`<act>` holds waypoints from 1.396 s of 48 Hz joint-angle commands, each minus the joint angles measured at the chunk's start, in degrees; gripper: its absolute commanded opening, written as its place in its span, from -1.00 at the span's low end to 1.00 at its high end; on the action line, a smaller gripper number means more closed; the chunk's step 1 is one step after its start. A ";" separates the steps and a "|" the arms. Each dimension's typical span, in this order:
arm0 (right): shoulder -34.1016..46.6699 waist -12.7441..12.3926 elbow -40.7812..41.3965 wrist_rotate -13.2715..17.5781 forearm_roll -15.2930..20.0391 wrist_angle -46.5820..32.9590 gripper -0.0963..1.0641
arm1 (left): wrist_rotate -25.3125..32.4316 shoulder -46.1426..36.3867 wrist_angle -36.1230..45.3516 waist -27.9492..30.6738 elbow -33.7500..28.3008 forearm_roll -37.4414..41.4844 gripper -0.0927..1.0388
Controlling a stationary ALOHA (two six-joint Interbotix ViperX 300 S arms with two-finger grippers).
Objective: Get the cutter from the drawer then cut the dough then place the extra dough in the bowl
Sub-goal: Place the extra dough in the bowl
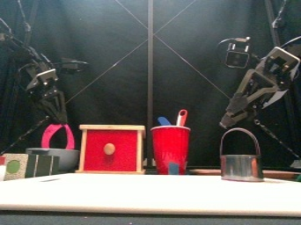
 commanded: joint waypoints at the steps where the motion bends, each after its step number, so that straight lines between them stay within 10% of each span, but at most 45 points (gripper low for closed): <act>1: -0.44 0.09 -0.62 0.09 0.09 -0.18 0.78 | 0.09 0.26 -0.53 0.26 0.00 0.00 0.28; 21: -0.18 0.09 -0.70 0.09 0.09 -0.18 0.78 | -0.35 0.26 -0.70 1.41 0.62 -0.97 0.91; 67: 2.29 0.09 -1.93 0.00 0.09 -0.26 0.78 | 0.35 -8.35 -18.11 15.64 11.87 -18.02 0.91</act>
